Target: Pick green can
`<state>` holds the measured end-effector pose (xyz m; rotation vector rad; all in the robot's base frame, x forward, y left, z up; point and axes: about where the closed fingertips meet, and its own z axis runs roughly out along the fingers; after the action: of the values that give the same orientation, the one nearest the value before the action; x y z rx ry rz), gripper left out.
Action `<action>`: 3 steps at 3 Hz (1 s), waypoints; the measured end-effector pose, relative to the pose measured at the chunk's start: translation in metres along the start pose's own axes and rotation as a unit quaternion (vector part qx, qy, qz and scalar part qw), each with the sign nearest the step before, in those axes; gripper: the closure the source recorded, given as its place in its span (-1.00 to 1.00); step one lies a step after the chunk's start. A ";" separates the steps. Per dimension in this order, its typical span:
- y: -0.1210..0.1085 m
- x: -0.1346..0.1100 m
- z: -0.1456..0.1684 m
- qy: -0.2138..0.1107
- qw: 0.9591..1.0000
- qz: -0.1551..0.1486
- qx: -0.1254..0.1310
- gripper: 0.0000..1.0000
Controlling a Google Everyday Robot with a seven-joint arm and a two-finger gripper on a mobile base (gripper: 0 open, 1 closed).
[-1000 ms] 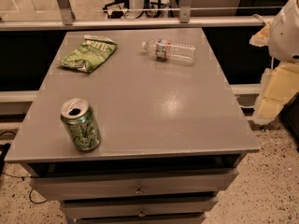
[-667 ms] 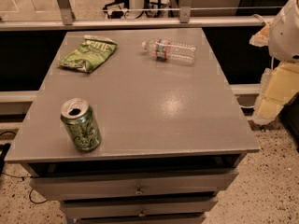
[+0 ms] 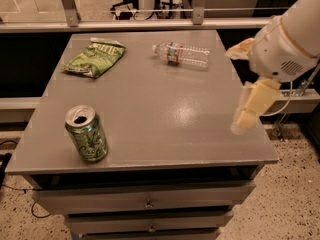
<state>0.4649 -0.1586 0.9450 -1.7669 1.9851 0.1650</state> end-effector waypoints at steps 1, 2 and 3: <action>0.000 -0.029 0.040 -0.095 0.995 0.001 -0.035 -1.00; 0.012 -0.070 0.069 -0.189 0.979 0.007 -0.075 -1.00; 0.036 -0.122 0.099 -0.285 0.950 0.006 -0.126 -1.00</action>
Offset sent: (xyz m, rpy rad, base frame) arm 0.0073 0.1541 -0.0416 0.6391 0.1493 0.2182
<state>0.4635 -0.0030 0.9014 -1.6089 1.5972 0.8631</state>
